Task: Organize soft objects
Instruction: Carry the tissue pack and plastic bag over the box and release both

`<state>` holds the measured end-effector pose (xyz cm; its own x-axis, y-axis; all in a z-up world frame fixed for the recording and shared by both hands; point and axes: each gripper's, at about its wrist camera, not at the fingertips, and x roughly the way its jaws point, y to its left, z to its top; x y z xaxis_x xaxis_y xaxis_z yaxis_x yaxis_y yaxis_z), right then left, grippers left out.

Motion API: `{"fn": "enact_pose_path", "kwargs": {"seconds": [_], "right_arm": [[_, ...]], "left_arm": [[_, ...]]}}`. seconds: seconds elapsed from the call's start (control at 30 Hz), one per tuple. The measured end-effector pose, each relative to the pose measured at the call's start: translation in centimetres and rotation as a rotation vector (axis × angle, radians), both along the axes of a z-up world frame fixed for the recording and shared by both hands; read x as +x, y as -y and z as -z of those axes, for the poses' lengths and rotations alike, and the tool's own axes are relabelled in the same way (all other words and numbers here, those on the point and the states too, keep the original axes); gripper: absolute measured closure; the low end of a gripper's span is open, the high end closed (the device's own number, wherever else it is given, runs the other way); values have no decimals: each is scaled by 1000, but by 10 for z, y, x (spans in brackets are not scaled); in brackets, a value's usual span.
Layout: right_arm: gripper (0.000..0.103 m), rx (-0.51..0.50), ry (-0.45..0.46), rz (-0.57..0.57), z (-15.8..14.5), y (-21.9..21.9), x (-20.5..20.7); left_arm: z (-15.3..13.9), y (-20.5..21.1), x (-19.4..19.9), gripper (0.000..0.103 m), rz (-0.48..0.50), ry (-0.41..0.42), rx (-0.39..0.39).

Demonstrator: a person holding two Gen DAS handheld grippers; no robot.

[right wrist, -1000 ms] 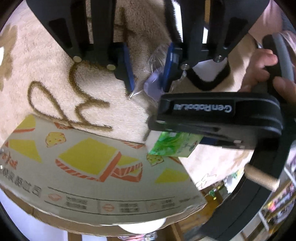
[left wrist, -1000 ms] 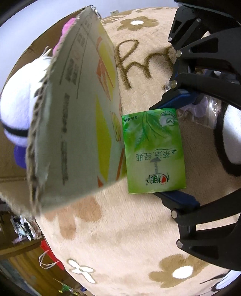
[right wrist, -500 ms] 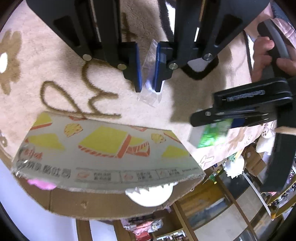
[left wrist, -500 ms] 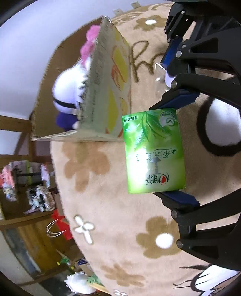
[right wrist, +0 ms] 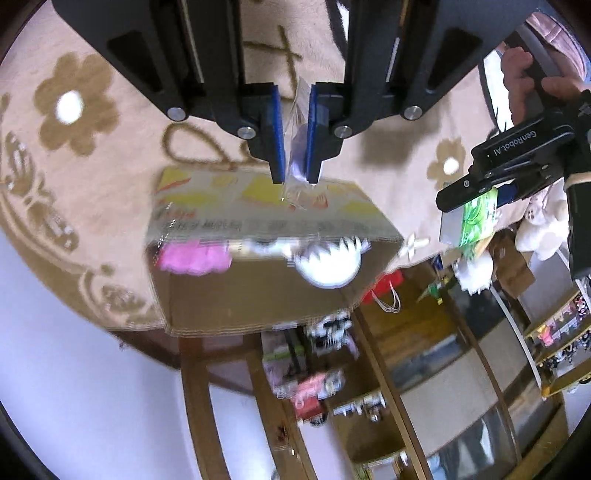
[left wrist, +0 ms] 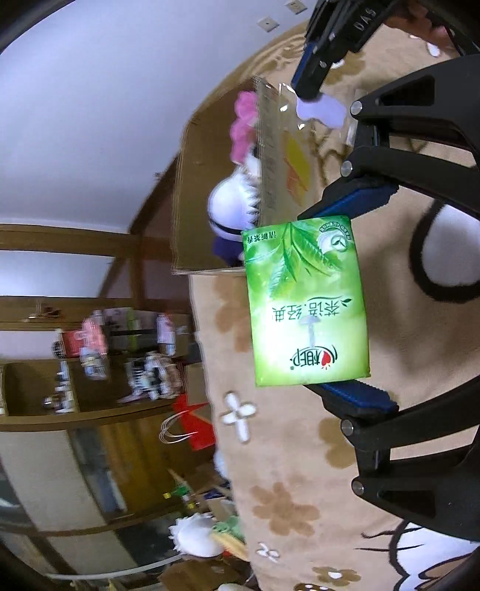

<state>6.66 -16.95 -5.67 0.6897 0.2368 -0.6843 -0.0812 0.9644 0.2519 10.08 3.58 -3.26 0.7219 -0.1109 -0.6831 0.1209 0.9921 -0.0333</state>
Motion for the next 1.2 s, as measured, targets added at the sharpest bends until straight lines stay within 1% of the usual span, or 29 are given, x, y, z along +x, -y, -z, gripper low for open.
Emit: {"fn": "enact_pose_path", "kwargs": {"seconds": [0.2,0.23,0.3,0.43,0.53,0.7,0.9,1.2], "right_arm": [[91,-14,123,29,-38,0,-4],[91,-16,135,34,-41,-6,0],[91,-32,168,48,-52,-6,0],[91,-52,221,64,-63,-3,3],[91,-55,250,75,-67,-3,7],[91,-50,260,88,-68,-1,17],[91,-55,273,102,-66,2,31],[91,-65,303,108,-61,7,50]], "left_arm": [[-15,6,-6,28,14,94,31],[-19,8,-7,28,16,107,31],[-24,11,-8,28,20,140,34],[-31,18,-5,28,39,180,35],[-34,23,-1,28,56,196,48],[-37,27,10,28,70,222,70],[-40,34,27,28,88,246,54],[-32,61,50,28,142,255,68]]}}
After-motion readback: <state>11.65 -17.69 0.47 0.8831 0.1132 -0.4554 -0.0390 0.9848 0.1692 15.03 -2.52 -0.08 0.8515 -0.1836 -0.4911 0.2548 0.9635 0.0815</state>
